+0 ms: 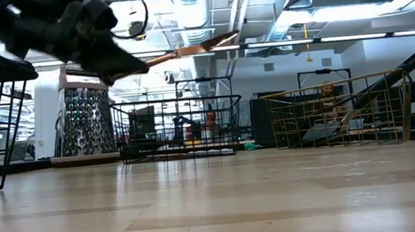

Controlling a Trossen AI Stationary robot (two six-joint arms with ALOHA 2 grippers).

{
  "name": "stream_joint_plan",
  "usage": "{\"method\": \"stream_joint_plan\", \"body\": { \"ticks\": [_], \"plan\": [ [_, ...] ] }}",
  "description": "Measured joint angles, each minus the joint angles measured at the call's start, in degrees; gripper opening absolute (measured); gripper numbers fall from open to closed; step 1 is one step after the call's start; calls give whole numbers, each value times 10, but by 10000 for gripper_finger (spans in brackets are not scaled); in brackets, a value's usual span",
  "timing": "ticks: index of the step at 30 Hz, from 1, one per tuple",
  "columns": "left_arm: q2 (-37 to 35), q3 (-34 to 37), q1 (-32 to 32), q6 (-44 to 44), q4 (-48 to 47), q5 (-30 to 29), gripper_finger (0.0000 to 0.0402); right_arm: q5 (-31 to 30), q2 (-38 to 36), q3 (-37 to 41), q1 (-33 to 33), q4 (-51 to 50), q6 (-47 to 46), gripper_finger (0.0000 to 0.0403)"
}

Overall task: Pick & Place Kitchen Items
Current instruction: Put the brown knife into the top black wire basket

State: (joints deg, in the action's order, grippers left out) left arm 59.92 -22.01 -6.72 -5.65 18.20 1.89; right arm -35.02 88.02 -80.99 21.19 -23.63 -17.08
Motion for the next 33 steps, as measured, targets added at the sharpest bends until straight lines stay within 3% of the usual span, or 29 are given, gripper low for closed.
{"method": "stream_joint_plan", "body": {
  "ticks": [7,12,15,20,33],
  "plan": [
    [-8,-120,-93,52,-175,-2,0,-13,-12,0,17,-3,-6,117],
    [25,-202,-156,147,-277,-2,0,-14,-12,0,23,-11,-14,116],
    [50,-235,-205,159,-312,-5,0,-15,-12,0,22,-24,-35,116],
    [93,-246,-257,157,-320,-4,0,-16,-12,0,23,-38,-43,116],
    [199,-246,-261,131,-301,-25,0,-15,-12,0,22,-53,-66,116]
  ]
}}
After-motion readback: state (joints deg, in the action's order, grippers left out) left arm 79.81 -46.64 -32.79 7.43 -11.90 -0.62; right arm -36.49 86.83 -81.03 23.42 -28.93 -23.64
